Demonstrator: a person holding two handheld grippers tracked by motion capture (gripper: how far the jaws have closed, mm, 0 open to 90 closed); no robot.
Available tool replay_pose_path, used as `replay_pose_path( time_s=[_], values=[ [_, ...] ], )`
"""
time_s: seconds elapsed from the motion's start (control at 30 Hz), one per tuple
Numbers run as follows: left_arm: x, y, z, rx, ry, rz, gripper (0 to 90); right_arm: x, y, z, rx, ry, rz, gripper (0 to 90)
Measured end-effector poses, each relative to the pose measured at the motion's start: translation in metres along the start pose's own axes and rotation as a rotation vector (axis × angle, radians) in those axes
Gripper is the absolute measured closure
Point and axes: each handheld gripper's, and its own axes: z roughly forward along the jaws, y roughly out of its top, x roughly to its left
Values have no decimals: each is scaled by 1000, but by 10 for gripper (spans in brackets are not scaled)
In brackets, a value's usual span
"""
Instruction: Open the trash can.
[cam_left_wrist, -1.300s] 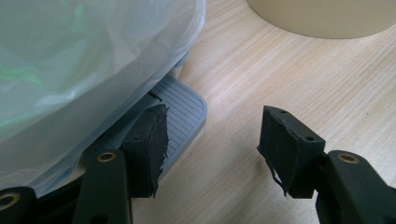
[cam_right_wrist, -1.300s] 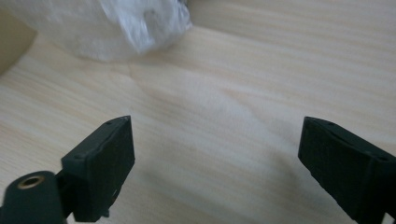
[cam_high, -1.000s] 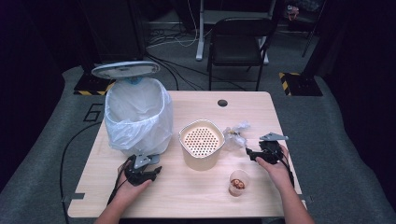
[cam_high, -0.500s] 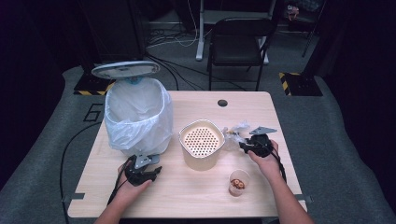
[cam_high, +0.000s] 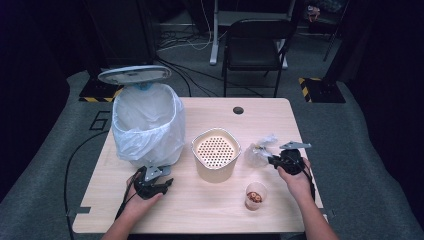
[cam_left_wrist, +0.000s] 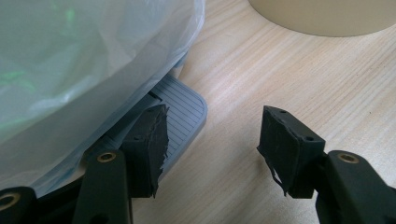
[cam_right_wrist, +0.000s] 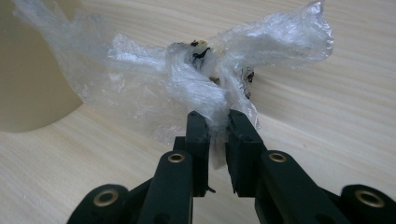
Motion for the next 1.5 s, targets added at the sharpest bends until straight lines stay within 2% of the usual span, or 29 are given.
replay_pose_path(
  time_s=[0.1,0.13,0.27,0.3,0.33,0.37,0.43,0.47,0.53,0.57,0.6,0.73,0.77,0.93,1.03,1.07,1.17,1.23,1.27,1.4,1.5],
  values=[
    [0,0,0,-5,4,-4,420,-3,-5,-6,-2,-7,16,801],
    [0,0,0,-5,4,-3,420,-6,-8,-9,-8,-7,16,775],
    [0,0,0,2,1,3,420,-9,-13,-17,-16,-27,33,576],
    [0,0,0,1,4,2,420,-9,-14,-22,-46,-38,31,483],
    [0,0,0,1,4,2,420,-9,-14,-22,-46,-38,31,483],
    [0,0,0,-1,3,-1,420,-8,-13,-24,-57,-38,31,441],
    [0,0,0,-3,1,-9,420,-3,-7,-30,-74,-36,11,376],
    [0,0,0,-3,1,-9,420,-3,-7,-30,-74,-36,11,376],
    [0,0,0,-8,6,-11,420,2,-4,-31,-81,-13,-12,340],
    [1,0,0,-8,11,9,420,6,0,-31,-87,-14,-55,305],
    [-1,-1,1,-11,5,-14,420,8,1,-30,-89,-8,-61,283],
    [0,0,0,0,2,-2,420,14,3,-26,-79,3,-82,221],
    [-1,0,0,1,7,2,419,16,4,-22,-62,3,-82,173],
    [0,0,0,-3,0,-7,420,19,2,-17,-42,1,-91,140],
    [0,0,0,-2,0,-4,420,24,3,-14,-37,-3,-130,145],
    [0,0,0,-2,0,-4,420,24,3,-14,-37,-3,-130,145],
    [0,0,0,-1,6,4,420,29,5,-11,-34,32,-145,128],
    [-1,0,0,1,9,4,420,33,7,-9,-43,28,-141,99],
    [0,0,1,-3,7,3,420,34,8,-7,-46,30,-155,87],
    [0,0,0,2,4,4,420,39,10,-2,-31,7,-178,34],
    [0,0,0,1,3,1,420,39,10,1,-21,1,-173,28]
  ],
)
